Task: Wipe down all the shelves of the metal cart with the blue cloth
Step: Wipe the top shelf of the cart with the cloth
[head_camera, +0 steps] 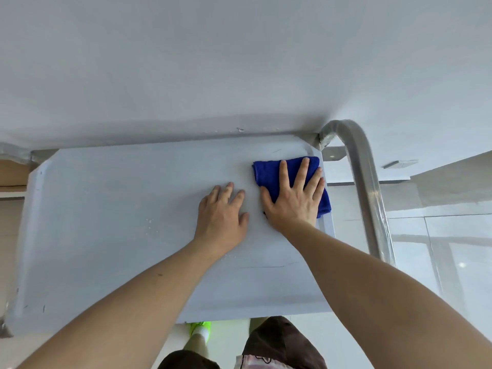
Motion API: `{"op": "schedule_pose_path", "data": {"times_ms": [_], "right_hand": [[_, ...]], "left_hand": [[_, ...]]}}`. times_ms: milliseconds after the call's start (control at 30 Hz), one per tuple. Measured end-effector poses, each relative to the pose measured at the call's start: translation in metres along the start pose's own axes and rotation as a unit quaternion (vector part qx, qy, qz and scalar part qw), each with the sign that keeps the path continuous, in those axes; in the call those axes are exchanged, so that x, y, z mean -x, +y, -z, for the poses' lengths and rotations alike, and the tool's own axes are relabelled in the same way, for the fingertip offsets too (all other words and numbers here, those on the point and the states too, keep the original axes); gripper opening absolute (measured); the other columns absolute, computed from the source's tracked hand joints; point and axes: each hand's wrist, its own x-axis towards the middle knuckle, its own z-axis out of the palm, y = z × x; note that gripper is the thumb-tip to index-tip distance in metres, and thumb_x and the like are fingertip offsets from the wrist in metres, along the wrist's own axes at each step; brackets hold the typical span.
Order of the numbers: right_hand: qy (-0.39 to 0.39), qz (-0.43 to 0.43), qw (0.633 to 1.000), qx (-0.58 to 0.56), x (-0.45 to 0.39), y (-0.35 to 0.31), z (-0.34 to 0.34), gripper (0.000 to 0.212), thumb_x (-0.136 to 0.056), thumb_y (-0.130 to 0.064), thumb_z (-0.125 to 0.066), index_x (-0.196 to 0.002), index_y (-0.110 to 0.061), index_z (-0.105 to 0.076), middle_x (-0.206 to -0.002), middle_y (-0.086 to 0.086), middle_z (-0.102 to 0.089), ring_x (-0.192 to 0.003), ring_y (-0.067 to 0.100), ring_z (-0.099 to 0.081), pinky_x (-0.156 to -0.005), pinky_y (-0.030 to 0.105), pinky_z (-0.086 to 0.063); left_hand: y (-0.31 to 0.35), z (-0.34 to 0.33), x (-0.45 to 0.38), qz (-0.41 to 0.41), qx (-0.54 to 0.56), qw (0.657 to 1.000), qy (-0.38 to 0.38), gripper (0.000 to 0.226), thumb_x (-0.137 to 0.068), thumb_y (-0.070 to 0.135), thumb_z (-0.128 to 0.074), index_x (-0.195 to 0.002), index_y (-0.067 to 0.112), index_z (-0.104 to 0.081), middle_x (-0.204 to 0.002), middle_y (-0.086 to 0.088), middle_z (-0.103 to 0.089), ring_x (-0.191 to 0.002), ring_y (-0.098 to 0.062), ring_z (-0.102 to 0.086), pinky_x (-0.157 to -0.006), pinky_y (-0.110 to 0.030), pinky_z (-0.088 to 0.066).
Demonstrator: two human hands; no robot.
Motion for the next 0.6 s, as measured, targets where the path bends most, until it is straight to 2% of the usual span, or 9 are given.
{"op": "schedule_pose_path", "data": {"times_ms": [133, 300, 467, 600], "right_hand": [[-0.004, -0.014, 1.0, 0.005, -0.032, -0.011, 0.004, 0.084, -0.089, -0.07, -0.027, -0.16, -0.027, -0.014, -0.168, 0.022, 0.0, -0.15, 0.051, 0.003, -0.121, 0.06, 0.004], [0.015, -0.025, 1.0, -0.001, -0.055, -0.022, 0.007, 0.085, -0.09, -0.068, -0.03, -0.16, -0.023, -0.017, -0.167, 0.024, -0.003, -0.149, 0.054, -0.001, -0.121, 0.06, 0.001], [0.007, -0.025, 1.0, -0.002, -0.062, -0.025, 0.012, 0.084, -0.092, -0.068, -0.029, -0.161, -0.022, -0.014, -0.167, 0.025, 0.0, -0.149, 0.055, 0.0, -0.121, 0.061, 0.001], [-0.001, -0.01, 1.0, 0.0, -0.049, -0.015, 0.01, 0.081, -0.095, -0.069, -0.026, -0.162, -0.025, -0.011, -0.167, 0.024, 0.001, -0.149, 0.053, 0.003, -0.121, 0.061, 0.001]], "left_hand": [[-0.006, -0.003, 0.003, -0.018, -0.027, 0.999, -0.001, 0.063, -0.093, 0.051, -0.037, -0.151, 0.028, -0.024, -0.162, -0.006, -0.019, -0.146, -0.032, -0.019, -0.115, -0.045, -0.024], [-0.006, -0.003, 0.004, -0.008, 0.003, 1.0, -0.018, 0.062, -0.096, 0.045, -0.036, -0.152, 0.031, -0.014, -0.164, 0.0, -0.007, -0.149, -0.03, -0.008, -0.117, -0.042, -0.02], [-0.011, 0.005, 0.003, -0.015, 0.05, 0.998, -0.046, 0.061, -0.097, 0.034, -0.035, -0.154, 0.033, -0.012, -0.164, 0.006, -0.001, -0.15, -0.023, -0.001, -0.119, -0.035, -0.013], [-0.017, 0.006, -0.002, -0.016, 0.075, 0.994, -0.078, 0.062, -0.096, 0.029, -0.036, -0.153, 0.037, -0.013, -0.164, 0.01, 0.001, -0.15, -0.019, 0.001, -0.12, -0.033, -0.013]]}}
